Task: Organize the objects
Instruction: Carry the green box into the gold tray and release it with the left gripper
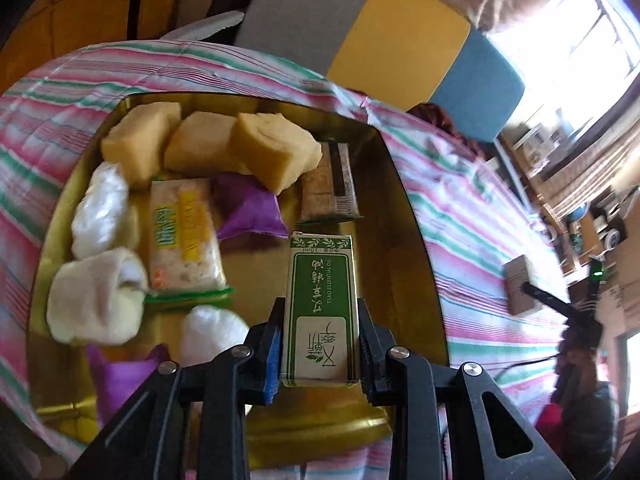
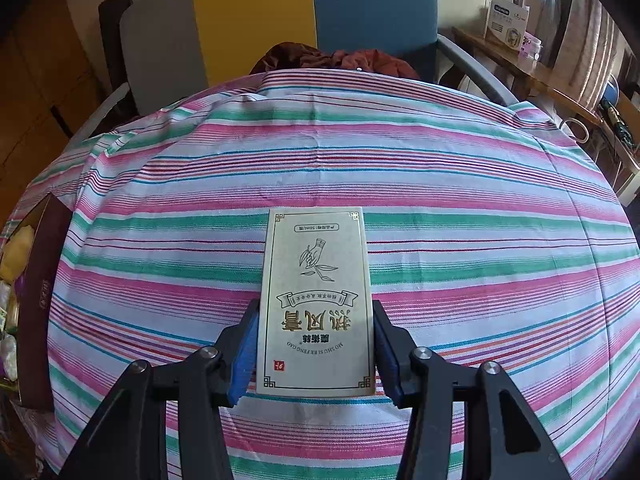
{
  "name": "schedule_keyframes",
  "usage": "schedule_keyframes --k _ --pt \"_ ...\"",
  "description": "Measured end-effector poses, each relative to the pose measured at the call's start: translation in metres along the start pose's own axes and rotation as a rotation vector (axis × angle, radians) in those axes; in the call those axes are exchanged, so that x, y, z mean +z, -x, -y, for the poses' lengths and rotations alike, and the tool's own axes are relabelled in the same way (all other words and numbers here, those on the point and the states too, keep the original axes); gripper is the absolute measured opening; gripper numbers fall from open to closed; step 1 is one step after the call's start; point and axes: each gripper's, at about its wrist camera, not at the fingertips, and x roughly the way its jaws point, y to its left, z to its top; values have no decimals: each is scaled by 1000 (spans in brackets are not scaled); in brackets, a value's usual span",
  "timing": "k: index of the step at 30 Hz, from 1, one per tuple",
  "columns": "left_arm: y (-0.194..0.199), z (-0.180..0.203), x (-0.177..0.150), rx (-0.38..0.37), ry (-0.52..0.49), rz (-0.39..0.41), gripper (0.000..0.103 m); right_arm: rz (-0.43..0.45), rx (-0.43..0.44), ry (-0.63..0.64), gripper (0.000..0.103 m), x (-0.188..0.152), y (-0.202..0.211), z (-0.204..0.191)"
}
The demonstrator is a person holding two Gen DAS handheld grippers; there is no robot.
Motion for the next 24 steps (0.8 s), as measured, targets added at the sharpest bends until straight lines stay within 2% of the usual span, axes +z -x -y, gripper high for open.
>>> schedule_keyframes --k 5,12,15,19,21,24 --pt "-25 5 8 74 -4 -44 31 -1 -1 3 51 0 0 0" --pt "-42 6 9 157 -47 -62 31 -3 -3 9 51 0 0 0" --pt "-45 8 9 170 -66 -55 32 -3 -3 8 51 0 0 0" --pt "-41 8 6 161 -69 -53 39 -3 -3 9 51 0 0 0" --pt "-32 8 5 161 -78 -31 44 -2 -4 9 51 1 0 0" --pt "-12 6 1 167 -99 16 44 1 -7 9 51 0 0 -1"
